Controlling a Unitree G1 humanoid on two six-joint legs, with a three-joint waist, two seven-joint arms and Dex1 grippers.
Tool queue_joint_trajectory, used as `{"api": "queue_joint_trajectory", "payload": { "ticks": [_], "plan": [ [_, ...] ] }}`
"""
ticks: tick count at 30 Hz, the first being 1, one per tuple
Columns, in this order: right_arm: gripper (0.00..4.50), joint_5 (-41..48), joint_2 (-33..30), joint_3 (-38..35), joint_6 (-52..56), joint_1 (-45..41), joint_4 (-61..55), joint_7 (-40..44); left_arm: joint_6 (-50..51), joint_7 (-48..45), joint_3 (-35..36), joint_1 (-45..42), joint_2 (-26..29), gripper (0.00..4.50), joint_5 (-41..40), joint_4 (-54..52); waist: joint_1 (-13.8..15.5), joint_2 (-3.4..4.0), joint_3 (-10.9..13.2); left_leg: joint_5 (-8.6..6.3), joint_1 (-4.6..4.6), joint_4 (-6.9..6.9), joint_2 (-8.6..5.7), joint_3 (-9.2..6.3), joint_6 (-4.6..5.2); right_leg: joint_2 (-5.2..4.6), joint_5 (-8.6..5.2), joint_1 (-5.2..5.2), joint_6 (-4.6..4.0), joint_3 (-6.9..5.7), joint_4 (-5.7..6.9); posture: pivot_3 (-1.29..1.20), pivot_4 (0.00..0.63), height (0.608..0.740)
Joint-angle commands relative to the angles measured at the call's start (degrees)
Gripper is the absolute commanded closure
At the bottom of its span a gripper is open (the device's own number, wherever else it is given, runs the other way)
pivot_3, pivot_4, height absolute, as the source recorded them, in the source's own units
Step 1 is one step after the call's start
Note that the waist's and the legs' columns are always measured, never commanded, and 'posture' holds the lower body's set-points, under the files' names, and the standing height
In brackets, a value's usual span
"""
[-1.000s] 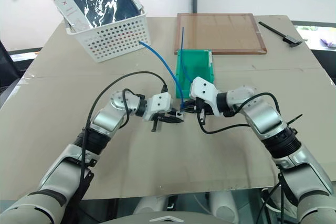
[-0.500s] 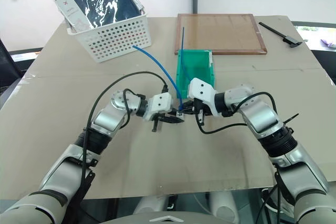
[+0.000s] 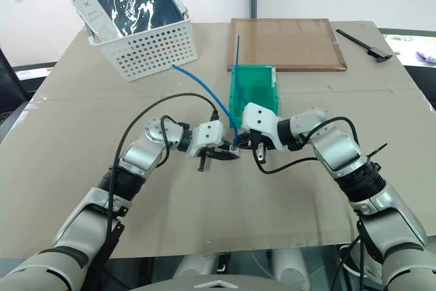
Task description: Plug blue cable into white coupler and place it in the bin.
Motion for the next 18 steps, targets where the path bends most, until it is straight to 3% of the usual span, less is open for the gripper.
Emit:
{"api": "queue_joint_trajectory", "payload": {
  "ticks": [1,12,17,18],
  "plan": [
    [4.5,-3.23,0.61,3.83,0.9,0.1,2.14,0.42,-0.07,-0.03,-1.14,0.24,-1.16,4.14,0.33,-0.77,0.0,0.0,-0.02,0.0,0.03,0.0,0.0,0.0,0.0,0.0,0.0,0.03,0.0,0.0,0.0,0.0,0.15,0.74],
    [4.5,-7.93,0.15,8.63,1.79,3.04,4.28,1.58,1.07,1.04,-0.65,1.6,-1.6,4.14,0.2,-2.3,-0.07,0.06,-0.8,0.0,0.21,0.0,0.0,-0.02,0.0,0.0,-0.01,0.21,0.01,-0.03,0.0,0.0,0.15,0.74],
    [4.5,-5.73,5.84,-0.36,-7.3,2.84,6.14,-6.0,2.78,2.85,1.18,3.52,-1.84,4.14,-1.16,-4.47,-0.45,0.01,-1.08,0.0,0.28,-0.02,0.03,-0.02,0.0,0.04,-0.02,0.26,0.0,-0.02,0.0,0.0,0.15,0.74],
    [3.84,-4.77,6.09,-2.24,-7.71,3.18,5.03,-6.23,3.61,3.12,1.88,4.09,-1.84,4.14,-1.68,-5.46,-0.47,0.01,-1.07,0.0,0.31,-0.02,0.04,0.02,0.0,0.05,-0.01,0.25,0.0,0.02,0.01,0.0,0.15,0.74]
  ]
}}
